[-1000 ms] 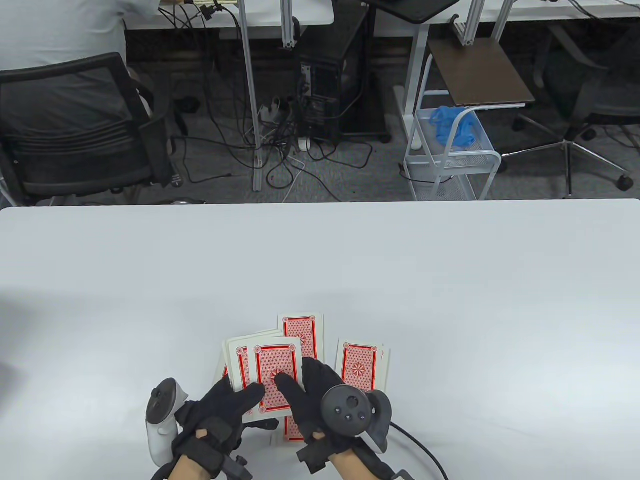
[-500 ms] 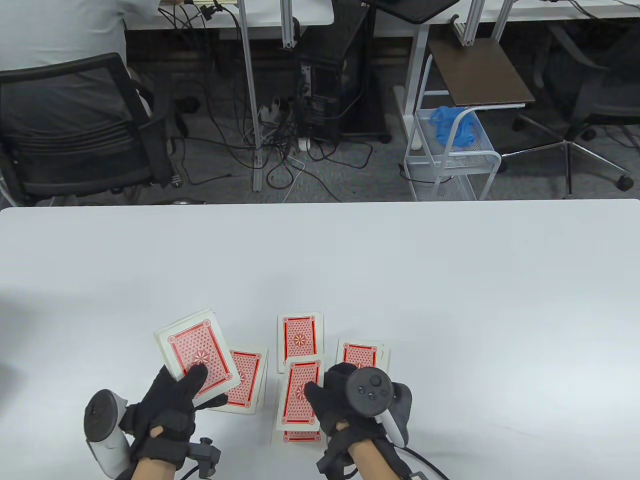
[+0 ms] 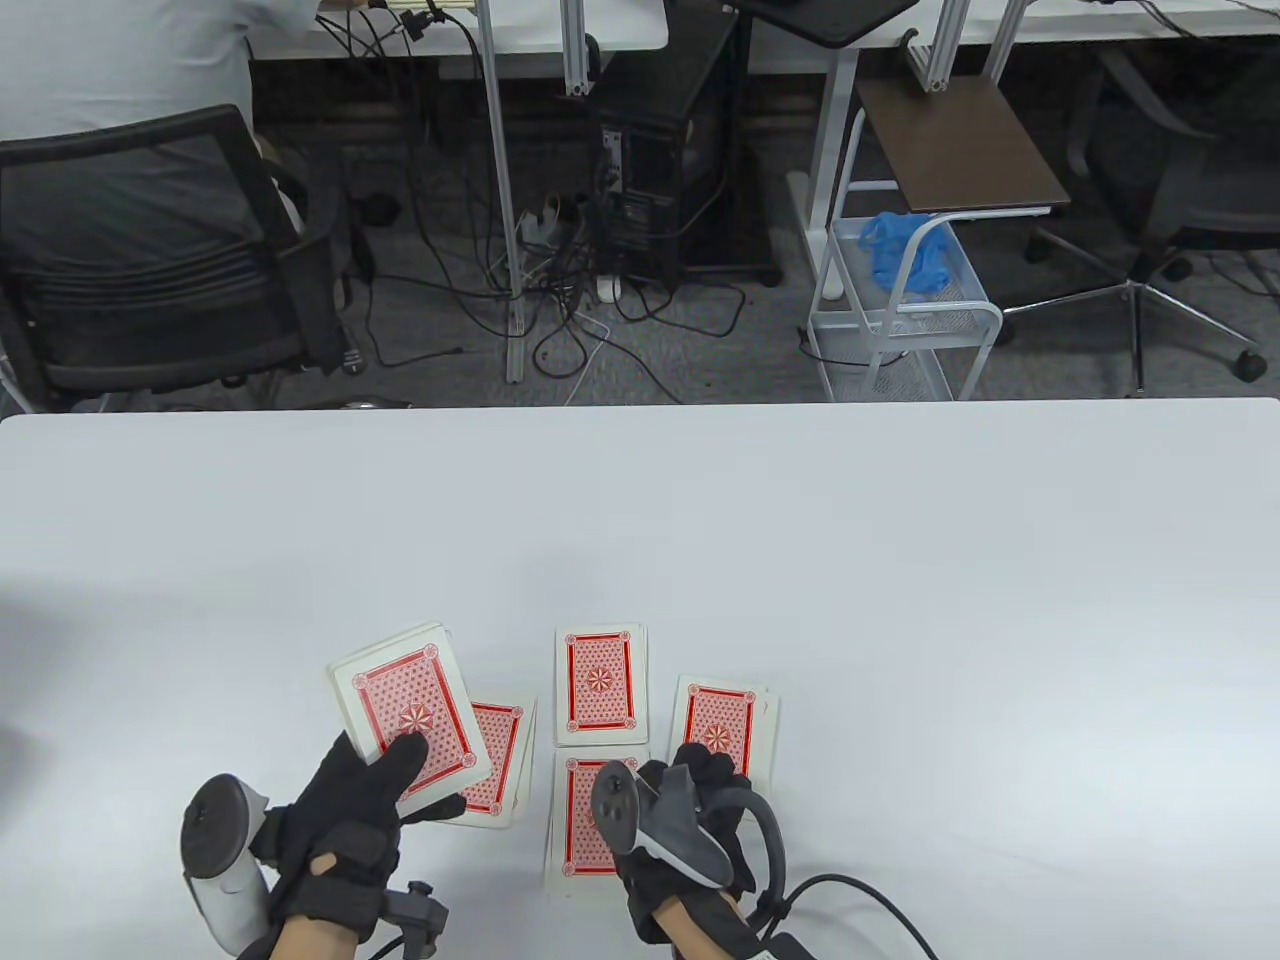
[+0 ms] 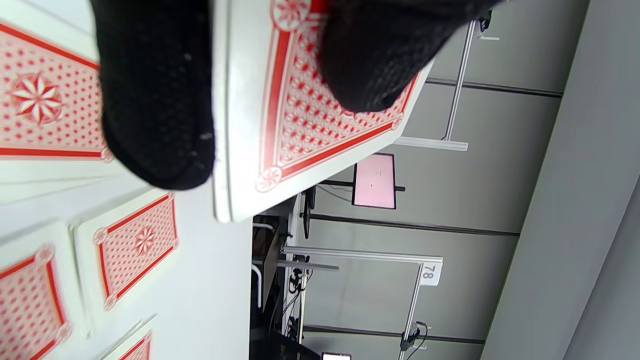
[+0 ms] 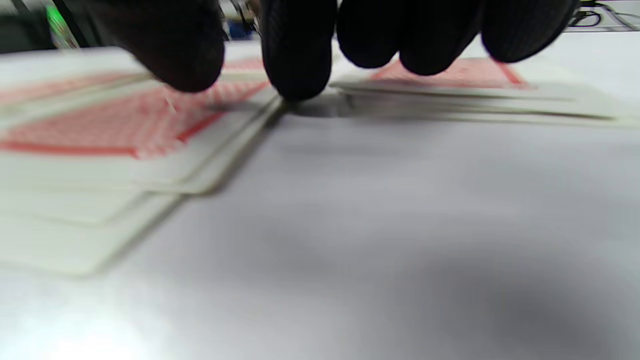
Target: Four-player card dealing with fan arrangement
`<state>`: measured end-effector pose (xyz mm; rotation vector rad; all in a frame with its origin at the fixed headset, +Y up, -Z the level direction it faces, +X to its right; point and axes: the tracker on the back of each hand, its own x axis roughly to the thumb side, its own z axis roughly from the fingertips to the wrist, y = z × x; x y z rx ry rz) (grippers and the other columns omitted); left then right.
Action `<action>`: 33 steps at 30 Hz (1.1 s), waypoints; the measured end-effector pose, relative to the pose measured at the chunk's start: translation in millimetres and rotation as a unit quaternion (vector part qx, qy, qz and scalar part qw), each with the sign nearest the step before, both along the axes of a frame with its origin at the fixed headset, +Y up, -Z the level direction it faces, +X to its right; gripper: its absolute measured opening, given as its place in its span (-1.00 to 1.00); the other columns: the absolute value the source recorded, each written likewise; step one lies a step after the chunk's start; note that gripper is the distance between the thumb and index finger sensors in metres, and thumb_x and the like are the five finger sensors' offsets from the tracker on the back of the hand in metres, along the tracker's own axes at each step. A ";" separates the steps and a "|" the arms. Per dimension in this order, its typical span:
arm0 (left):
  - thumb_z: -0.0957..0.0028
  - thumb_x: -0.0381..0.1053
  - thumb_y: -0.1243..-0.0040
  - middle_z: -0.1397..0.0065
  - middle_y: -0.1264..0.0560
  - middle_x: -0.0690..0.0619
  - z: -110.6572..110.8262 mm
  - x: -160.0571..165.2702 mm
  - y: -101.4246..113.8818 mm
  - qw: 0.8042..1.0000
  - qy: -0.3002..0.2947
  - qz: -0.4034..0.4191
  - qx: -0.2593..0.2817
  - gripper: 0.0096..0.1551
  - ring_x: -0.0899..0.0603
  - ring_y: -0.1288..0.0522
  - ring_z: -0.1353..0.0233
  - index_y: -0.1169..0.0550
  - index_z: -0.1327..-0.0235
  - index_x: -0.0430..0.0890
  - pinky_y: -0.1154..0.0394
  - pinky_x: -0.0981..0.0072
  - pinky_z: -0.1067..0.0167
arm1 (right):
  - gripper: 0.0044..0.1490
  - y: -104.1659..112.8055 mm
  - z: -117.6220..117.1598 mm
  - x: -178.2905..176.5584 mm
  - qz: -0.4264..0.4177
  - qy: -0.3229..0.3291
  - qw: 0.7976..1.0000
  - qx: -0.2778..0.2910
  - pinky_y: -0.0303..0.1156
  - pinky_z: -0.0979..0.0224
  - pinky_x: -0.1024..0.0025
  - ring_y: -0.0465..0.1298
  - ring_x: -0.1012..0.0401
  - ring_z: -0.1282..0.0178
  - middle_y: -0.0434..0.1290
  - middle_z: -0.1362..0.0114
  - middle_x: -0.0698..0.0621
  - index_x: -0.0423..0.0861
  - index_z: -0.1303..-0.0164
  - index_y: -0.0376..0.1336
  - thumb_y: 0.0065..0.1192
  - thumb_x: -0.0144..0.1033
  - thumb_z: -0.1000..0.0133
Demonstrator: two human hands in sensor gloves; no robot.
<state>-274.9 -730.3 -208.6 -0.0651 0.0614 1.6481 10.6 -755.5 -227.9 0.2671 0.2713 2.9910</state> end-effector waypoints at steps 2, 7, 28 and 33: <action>-0.13 0.01 -0.34 -0.40 -0.68 -0.01 -0.4 8.9 -4.5 1.000 -0.021 0.014 -0.012 -0.42 -0.26 -0.81 -0.22 -0.51 -0.43 -0.04 -0.84 0.09 0.09 | -0.35 13.9 4.0 4.1 -0.125 0.011 0.989 0.082 0.35 -0.25 -0.38 0.41 -0.33 -0.31 0.26 -0.49 -0.45 -0.29 -0.46 0.29 -0.04 -0.13 -0.33; -0.13 0.02 -0.35 -0.39 -0.69 0.02 -0.5 38.3 -11.5 0.995 -0.092 0.027 -0.028 -0.43 -0.25 -0.81 -0.23 -0.52 -0.42 -0.03 -0.84 0.11 0.08 | -0.09 45.2 15.3 7.3 -0.349 0.014 0.928 0.127 0.63 0.09 -0.11 0.72 -0.08 0.10 0.58 -0.32 -0.30 -0.37 -0.52 0.30 -0.22 0.08 -0.30; -0.03 0.05 -0.48 -0.33 -0.74 0.04 -5.5 34.2 -17.6 0.984 -0.133 0.117 -0.027 -0.40 -0.23 -0.85 -0.16 -0.57 -0.36 -0.01 -0.86 0.14 0.16 | -0.49 55.3 3.8 -2.8 -0.456 0.070 0.882 0.096 0.60 -0.12 -0.09 0.67 0.02 -0.05 0.61 -0.13 0.01 -0.16 -0.27 0.38 0.21 -0.10 -0.26; -0.08 0.03 -0.40 -0.34 -0.73 0.01 -2.6 -13.6 10.2 0.999 -0.031 -0.009 0.009 -0.42 -0.24 -0.85 -0.15 -0.56 -0.38 -0.04 -0.86 0.14 0.17 | -0.46 34.2 -14.3 -2.6 -0.539 -0.025 0.840 0.058 0.56 -0.13 -0.18 0.67 -0.07 -0.06 0.65 -0.09 -0.05 -0.19 -0.21 0.43 -0.05 -0.09 -0.36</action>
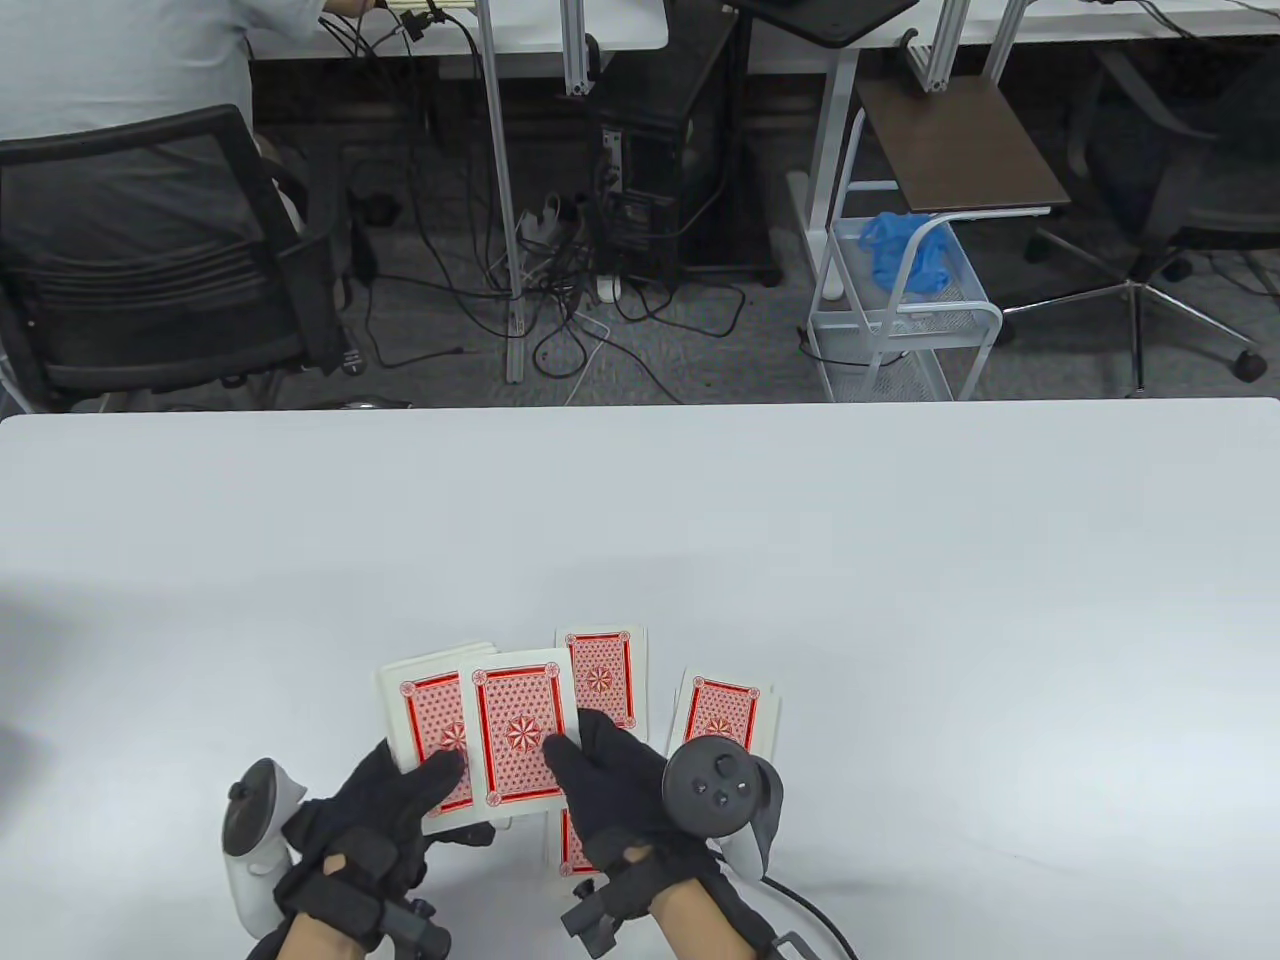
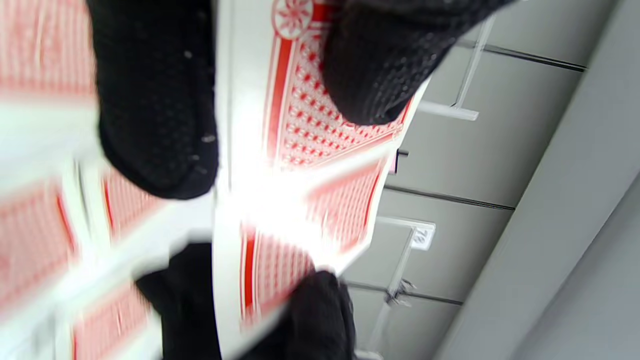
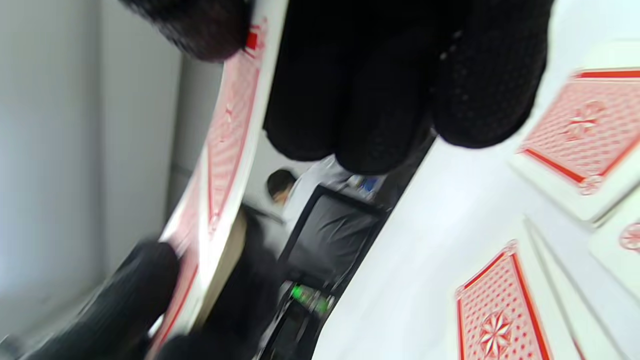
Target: Four-player card dealing with fan arrangement
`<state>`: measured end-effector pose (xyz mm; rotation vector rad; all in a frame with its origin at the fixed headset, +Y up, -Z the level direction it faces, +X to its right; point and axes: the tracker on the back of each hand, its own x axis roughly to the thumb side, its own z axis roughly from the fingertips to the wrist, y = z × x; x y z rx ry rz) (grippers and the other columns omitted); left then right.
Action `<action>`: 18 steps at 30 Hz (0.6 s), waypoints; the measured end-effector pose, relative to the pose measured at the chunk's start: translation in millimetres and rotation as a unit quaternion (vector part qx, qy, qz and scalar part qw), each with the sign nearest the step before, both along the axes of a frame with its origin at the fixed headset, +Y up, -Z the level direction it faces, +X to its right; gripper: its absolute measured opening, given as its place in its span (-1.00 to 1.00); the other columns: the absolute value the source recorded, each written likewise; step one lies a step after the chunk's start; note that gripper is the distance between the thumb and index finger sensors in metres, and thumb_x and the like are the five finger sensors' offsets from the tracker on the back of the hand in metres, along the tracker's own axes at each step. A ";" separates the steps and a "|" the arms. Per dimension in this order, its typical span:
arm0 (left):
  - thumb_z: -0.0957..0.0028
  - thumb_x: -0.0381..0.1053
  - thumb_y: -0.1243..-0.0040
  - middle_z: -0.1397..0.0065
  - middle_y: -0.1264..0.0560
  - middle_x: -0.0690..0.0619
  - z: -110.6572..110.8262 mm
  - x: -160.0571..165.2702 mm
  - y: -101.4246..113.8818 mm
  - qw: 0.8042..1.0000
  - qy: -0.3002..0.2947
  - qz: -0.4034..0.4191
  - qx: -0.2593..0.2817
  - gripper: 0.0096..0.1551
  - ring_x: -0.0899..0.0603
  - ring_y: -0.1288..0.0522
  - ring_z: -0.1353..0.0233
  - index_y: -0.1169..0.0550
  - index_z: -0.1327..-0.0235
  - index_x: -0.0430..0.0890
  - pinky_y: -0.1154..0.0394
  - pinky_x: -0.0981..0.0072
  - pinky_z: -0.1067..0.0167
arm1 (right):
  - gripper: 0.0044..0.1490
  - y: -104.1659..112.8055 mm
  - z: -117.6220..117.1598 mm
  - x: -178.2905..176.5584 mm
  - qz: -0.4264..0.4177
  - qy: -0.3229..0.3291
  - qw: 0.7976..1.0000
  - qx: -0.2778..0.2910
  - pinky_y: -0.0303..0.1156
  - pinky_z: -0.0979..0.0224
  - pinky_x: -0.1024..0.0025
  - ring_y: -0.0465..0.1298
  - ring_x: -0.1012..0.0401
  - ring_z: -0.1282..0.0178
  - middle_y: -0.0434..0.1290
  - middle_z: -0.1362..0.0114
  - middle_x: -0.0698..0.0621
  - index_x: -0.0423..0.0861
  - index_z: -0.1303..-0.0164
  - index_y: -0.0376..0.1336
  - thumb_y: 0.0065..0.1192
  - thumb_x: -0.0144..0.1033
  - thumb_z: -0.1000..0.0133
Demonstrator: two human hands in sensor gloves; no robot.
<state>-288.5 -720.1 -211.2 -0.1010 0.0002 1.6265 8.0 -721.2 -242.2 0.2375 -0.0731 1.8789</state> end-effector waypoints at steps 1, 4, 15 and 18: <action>-0.07 0.02 -0.41 -0.32 -0.74 0.00 1.3 -8.0 3.7 0.999 0.030 -0.012 0.009 -0.42 -0.25 -0.85 -0.14 -0.57 -0.37 -0.05 -0.86 0.13 0.19 | -0.48 -3.7 -2.4 -0.7 0.005 -0.019 1.000 -0.009 0.52 -0.15 -0.23 0.64 -0.11 -0.07 0.63 -0.04 -0.05 -0.17 -0.13 0.43 -0.08 -0.09 -0.37; -0.06 0.02 -0.41 -0.33 -0.74 -0.02 5.7 -29.5 10.7 0.995 0.095 -0.001 0.023 -0.42 -0.26 -0.85 -0.13 -0.57 -0.36 -0.06 -0.86 0.12 0.20 | -0.51 -11.4 -12.3 -11.6 0.053 -0.045 0.997 -0.038 0.43 -0.23 -0.34 0.52 -0.24 -0.22 0.54 -0.15 -0.17 -0.16 0.05 0.42 -0.14 -0.09 -0.39; -0.08 0.01 -0.38 -0.33 -0.74 -0.05 5.2 -36.8 7.0 0.995 0.101 0.023 0.013 -0.42 -0.30 -0.84 -0.13 -0.57 -0.37 -0.08 -0.84 0.08 0.19 | -0.54 -38.1 -33.6 -104.2 0.462 -0.052 0.881 -0.093 0.20 -0.34 -0.52 0.29 -0.40 -0.39 0.34 -0.36 -0.35 -0.30 0.07 0.51 0.33 -0.13 -0.24; -0.07 0.01 -0.39 -0.33 -0.74 -0.06 5.4 -36.7 7.4 0.995 0.099 0.030 0.013 -0.42 -0.30 -0.83 -0.13 -0.57 -0.37 -0.09 -0.84 0.07 0.19 | -0.46 -43.6 -34.4 -114.9 0.583 -0.037 0.807 -0.090 0.18 -0.35 -0.54 0.30 -0.38 -0.39 0.36 -0.34 -0.31 -0.26 0.18 0.48 0.28 0.04 -0.25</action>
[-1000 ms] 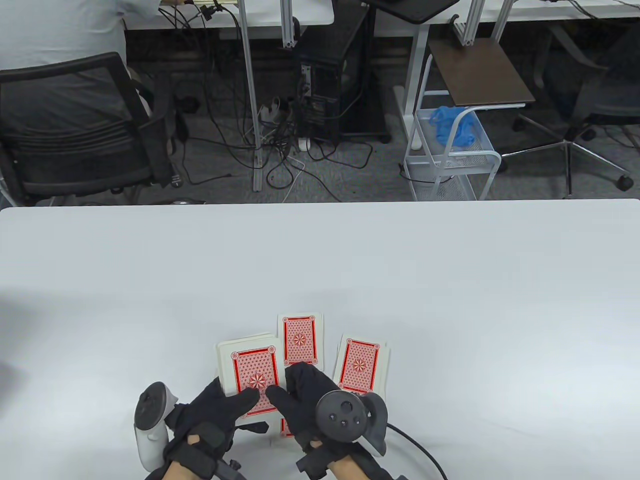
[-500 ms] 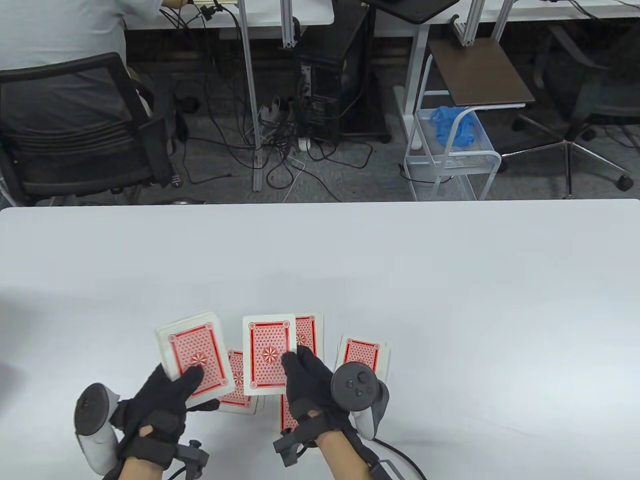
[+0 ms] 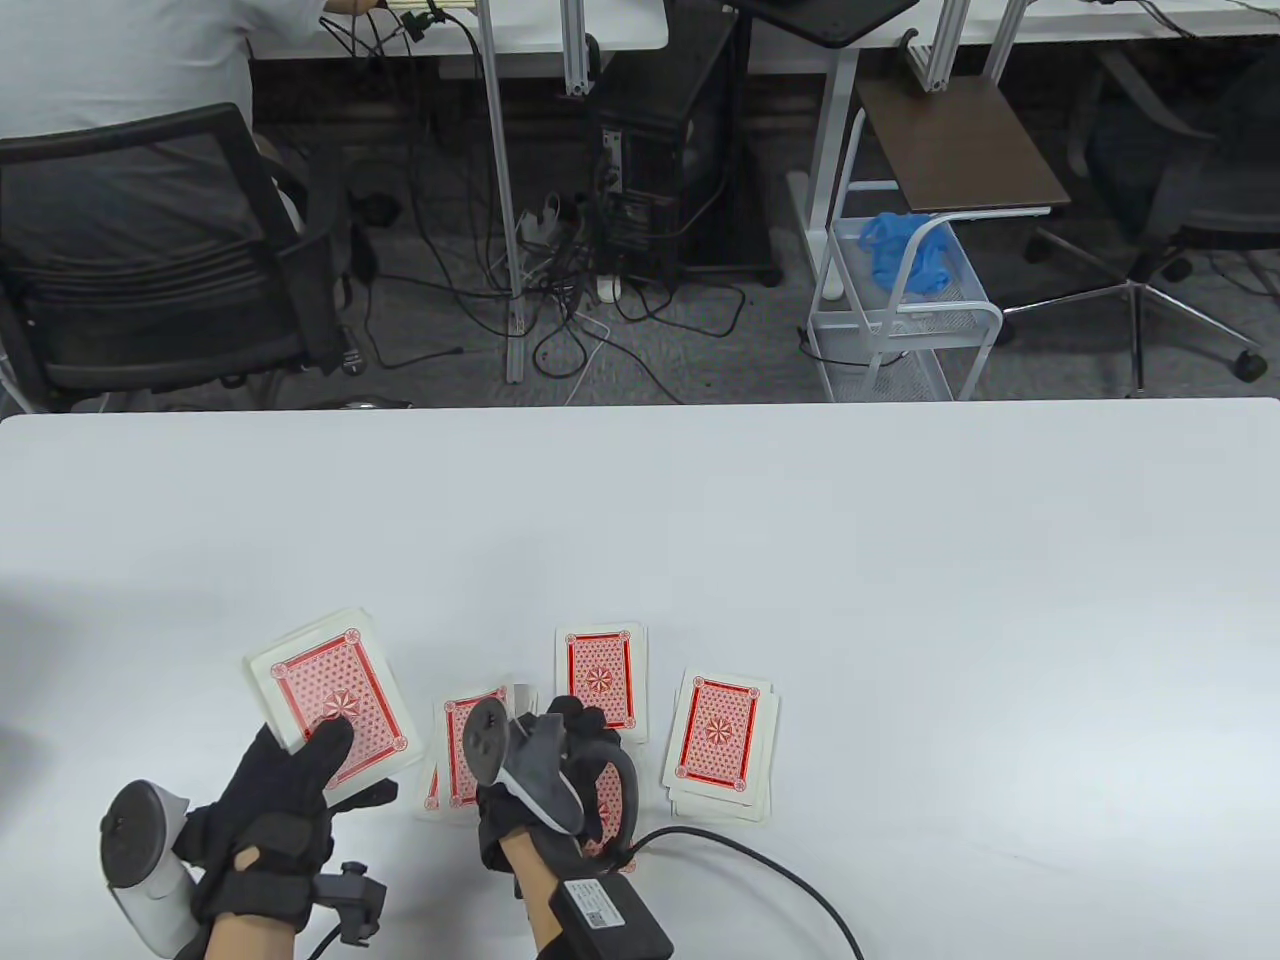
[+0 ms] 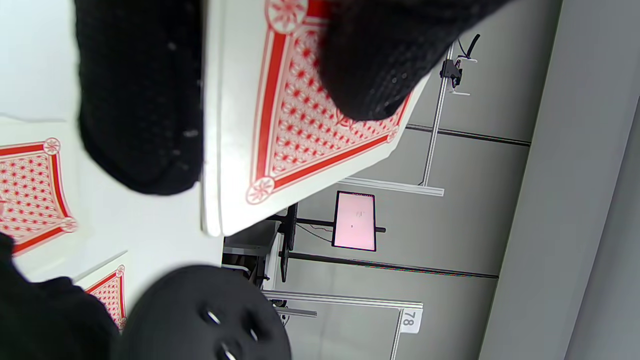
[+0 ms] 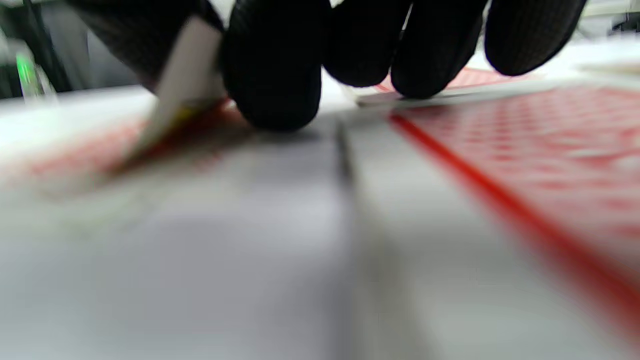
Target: Four-player card dealing with fan arrangement
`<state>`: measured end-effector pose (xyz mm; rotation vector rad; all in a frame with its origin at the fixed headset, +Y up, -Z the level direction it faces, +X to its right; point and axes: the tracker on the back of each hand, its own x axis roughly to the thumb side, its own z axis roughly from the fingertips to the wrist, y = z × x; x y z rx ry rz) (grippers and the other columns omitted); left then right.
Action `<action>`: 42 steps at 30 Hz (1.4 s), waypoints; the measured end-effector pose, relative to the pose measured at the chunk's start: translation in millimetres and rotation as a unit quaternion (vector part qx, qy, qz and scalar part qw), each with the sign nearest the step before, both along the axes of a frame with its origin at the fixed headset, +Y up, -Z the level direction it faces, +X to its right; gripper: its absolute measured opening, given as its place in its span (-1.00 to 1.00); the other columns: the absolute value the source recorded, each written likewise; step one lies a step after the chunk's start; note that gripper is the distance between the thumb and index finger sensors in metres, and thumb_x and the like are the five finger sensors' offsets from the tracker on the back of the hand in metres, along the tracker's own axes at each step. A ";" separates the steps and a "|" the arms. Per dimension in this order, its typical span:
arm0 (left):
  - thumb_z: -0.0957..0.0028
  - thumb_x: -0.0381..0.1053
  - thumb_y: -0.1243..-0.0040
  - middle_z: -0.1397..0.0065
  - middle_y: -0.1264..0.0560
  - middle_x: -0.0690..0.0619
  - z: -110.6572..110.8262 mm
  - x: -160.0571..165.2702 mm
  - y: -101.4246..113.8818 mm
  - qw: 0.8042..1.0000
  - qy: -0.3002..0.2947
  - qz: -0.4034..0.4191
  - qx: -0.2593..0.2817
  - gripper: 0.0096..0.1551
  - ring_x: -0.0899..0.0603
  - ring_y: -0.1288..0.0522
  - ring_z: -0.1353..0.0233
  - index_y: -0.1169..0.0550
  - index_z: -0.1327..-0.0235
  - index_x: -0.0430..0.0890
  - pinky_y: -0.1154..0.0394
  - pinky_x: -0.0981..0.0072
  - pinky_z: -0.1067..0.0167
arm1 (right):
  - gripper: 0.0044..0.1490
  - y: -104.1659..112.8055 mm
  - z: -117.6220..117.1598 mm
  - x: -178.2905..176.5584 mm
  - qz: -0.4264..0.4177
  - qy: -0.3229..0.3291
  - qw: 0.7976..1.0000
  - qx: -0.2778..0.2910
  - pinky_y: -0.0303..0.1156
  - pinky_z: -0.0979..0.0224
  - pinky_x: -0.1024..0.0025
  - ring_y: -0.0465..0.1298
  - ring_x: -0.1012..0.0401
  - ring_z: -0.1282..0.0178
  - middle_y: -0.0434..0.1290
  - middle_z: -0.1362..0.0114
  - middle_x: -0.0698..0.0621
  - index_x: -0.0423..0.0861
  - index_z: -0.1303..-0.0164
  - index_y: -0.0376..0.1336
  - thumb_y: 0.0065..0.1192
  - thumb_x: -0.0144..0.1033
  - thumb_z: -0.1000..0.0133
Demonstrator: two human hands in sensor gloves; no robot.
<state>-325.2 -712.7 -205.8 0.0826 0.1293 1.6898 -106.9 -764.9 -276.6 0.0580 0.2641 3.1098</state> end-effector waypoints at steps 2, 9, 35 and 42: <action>-0.07 0.00 -0.39 -0.33 -0.73 -0.05 -0.1 0.4 -0.5 1.000 0.000 -0.007 -0.003 -0.43 -0.30 -0.83 -0.13 -0.58 -0.37 -0.08 -0.84 0.07 0.19 | -0.45 4.4 -2.2 -0.1 0.015 0.002 1.000 0.006 0.17 -0.36 -0.55 0.31 -0.39 -0.38 0.37 -0.33 -0.32 -0.22 0.24 0.49 0.30 0.11 -0.23; -0.07 0.01 -0.39 -0.32 -0.74 -0.05 -6.2 16.4 -13.2 0.998 -0.037 -0.026 -0.042 -0.43 -0.29 -0.84 -0.13 -0.58 -0.36 -0.08 -0.84 0.08 0.19 | -0.26 64.7 3.7 35.9 -0.323 0.052 0.942 0.077 0.52 -0.11 -0.30 0.65 -0.19 -0.03 0.60 -0.21 -0.23 -0.27 -0.29 0.42 -0.18 -0.02 -0.32; -0.10 0.01 -0.39 -0.36 -0.72 -0.01 -8.0 46.3 -11.2 0.992 -0.122 0.028 -0.017 -0.42 -0.27 -0.83 -0.18 -0.54 -0.41 -0.04 -0.84 0.11 0.12 | -0.46 52.8 17.4 130.0 -0.610 0.098 0.774 0.142 0.46 -0.20 -0.34 0.61 -0.18 -0.10 0.63 0.05 -0.08 -0.18 -0.02 0.46 -0.12 -0.10 -0.36; -0.10 0.02 -0.40 -0.35 -0.72 -0.03 -6.8 35.1 -3.1 0.996 -0.078 -0.048 -0.014 -0.42 -0.28 -0.83 -0.15 -0.56 -0.39 -0.06 -0.84 0.10 0.15 | -0.50 39.4 -31.8 147.0 -0.409 -0.034 0.912 0.025 0.23 -0.36 -0.52 0.31 -0.40 -0.45 0.37 -0.42 -0.32 -0.24 -0.20 0.43 0.23 -0.12 -0.31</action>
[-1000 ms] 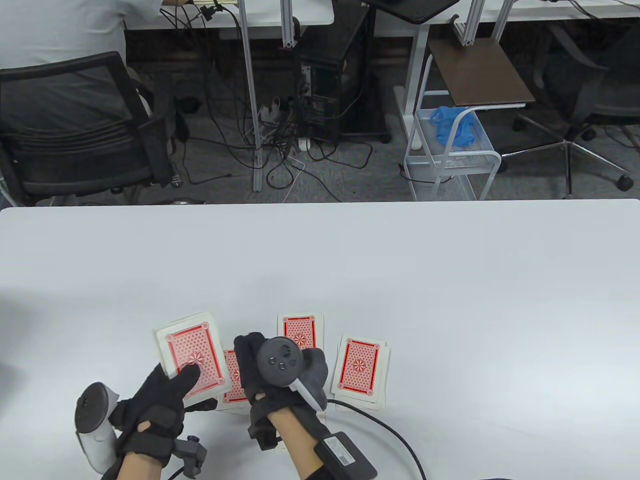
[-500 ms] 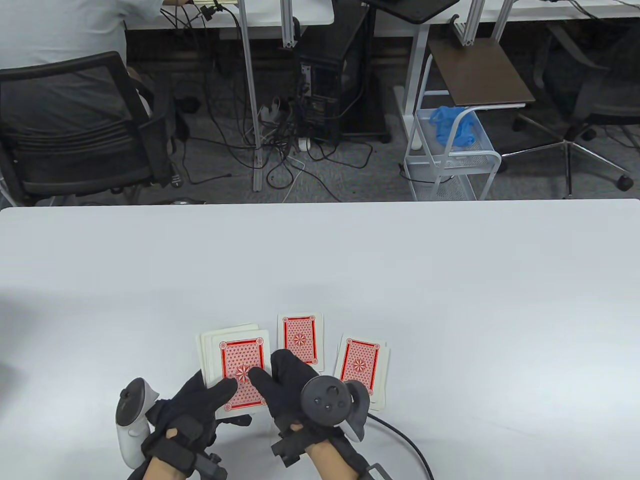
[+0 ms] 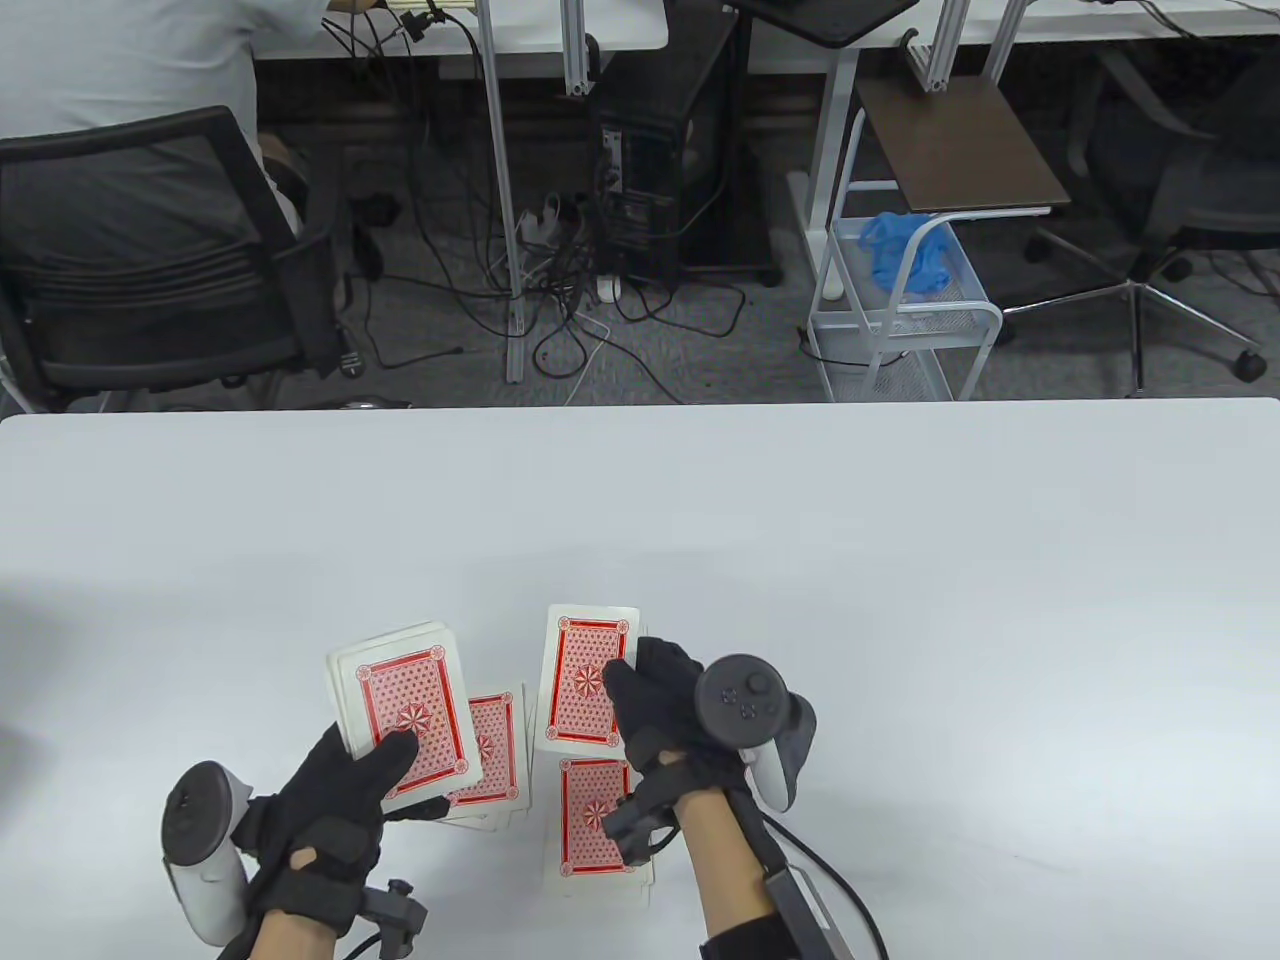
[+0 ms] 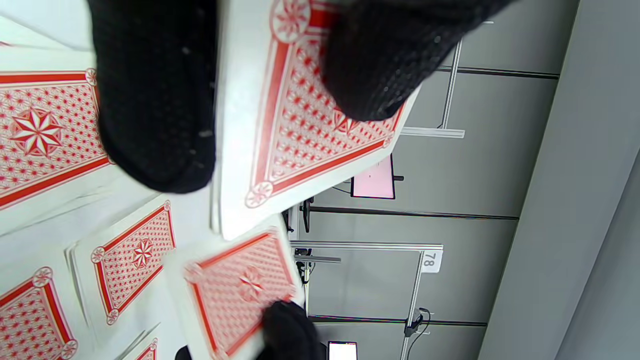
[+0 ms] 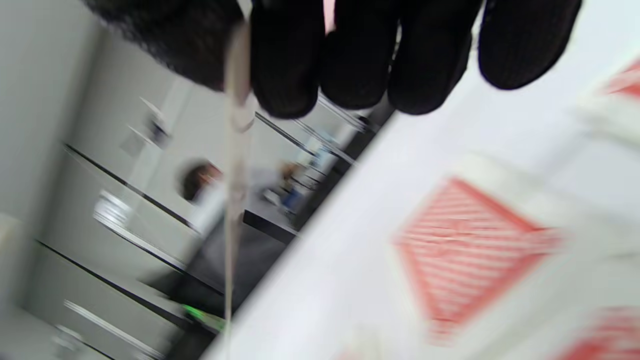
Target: Four-player card dealing with fan arrangement
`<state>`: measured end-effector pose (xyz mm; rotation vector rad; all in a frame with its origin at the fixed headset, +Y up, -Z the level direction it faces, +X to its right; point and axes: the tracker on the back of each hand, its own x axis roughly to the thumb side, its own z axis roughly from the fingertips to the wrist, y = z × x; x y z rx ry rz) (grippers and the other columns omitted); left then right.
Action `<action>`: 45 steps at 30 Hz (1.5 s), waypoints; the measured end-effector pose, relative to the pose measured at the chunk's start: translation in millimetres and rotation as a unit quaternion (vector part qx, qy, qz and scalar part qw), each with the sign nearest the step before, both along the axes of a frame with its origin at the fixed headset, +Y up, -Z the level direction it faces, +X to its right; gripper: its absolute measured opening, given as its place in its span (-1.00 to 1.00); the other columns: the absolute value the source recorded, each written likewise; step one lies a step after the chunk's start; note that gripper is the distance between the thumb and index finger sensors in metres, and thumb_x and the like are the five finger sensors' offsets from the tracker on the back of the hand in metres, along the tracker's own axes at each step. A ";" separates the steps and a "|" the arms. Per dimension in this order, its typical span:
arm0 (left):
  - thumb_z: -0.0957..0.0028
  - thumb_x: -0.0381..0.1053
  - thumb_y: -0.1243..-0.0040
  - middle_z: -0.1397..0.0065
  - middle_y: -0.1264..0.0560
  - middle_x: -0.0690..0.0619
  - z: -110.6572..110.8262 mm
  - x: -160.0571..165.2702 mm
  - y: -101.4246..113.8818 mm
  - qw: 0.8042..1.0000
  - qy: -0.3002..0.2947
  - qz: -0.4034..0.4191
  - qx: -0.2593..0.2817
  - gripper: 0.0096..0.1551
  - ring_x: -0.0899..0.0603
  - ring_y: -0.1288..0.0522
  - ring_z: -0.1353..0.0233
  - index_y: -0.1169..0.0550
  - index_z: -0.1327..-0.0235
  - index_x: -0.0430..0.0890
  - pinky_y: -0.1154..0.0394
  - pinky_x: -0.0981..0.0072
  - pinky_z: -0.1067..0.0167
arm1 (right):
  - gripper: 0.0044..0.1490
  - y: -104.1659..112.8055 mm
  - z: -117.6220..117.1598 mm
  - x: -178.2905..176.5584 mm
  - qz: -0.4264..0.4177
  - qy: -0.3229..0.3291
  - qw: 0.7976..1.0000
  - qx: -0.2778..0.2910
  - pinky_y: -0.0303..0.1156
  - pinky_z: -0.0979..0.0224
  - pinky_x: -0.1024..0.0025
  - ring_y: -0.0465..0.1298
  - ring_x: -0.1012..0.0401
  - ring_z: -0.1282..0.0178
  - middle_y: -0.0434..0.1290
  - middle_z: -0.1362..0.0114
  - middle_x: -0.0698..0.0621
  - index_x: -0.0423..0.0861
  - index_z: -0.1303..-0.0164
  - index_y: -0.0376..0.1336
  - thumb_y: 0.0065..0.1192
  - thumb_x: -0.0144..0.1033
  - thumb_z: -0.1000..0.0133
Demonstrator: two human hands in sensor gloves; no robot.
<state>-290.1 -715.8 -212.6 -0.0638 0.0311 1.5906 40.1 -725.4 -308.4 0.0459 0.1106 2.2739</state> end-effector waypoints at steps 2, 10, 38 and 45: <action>-0.09 0.02 -0.40 -0.33 -0.73 -0.04 0.4 0.7 1.7 1.000 0.003 -0.017 -0.002 -0.43 -0.29 -0.83 -0.14 -0.57 -0.38 -0.07 -0.84 0.10 0.16 | -0.48 -6.9 -13.2 -5.2 0.089 0.007 0.996 -0.021 0.17 -0.38 -0.55 0.24 -0.43 -0.50 0.31 -0.49 -0.35 -0.24 -0.26 0.42 0.26 -0.13 -0.29; -0.09 0.02 -0.40 -0.33 -0.73 -0.04 2.1 -2.4 5.6 0.999 0.011 -0.032 0.006 -0.43 -0.29 -0.84 -0.13 -0.57 -0.38 -0.07 -0.84 0.09 0.16 | -0.41 -34.2 -36.4 -36.7 0.399 -0.010 0.917 -0.009 0.20 -0.38 -0.53 0.31 -0.39 -0.46 0.40 -0.40 -0.30 -0.25 -0.10 0.51 0.37 0.01 -0.18; -0.14 0.06 -0.35 -0.43 -0.67 -0.01 -2.6 73.6 -25.9 0.977 -0.163 0.135 -0.039 -0.39 -0.26 -0.79 -0.24 -0.49 -0.46 -0.04 -0.83 0.13 0.04 | -0.50 36.7 80.3 -17.0 0.004 0.067 0.973 0.220 0.65 0.07 0.00 0.69 0.13 0.18 0.60 0.10 0.08 -0.13 -0.11 0.39 0.27 0.01 -0.20; -0.15 0.03 -0.31 -0.42 -0.68 0.01 -3.4 53.4 -30.6 0.988 -0.092 0.107 -0.058 -0.42 -0.25 -0.80 -0.23 -0.50 -0.45 -0.03 -0.84 0.13 0.04 | -0.44 12.2 59.6 24.1 -0.229 0.027 0.967 0.106 0.50 -0.11 -0.29 0.63 -0.17 -0.04 0.63 -0.02 -0.12 -0.26 -0.18 0.42 -0.07 -0.14 -0.36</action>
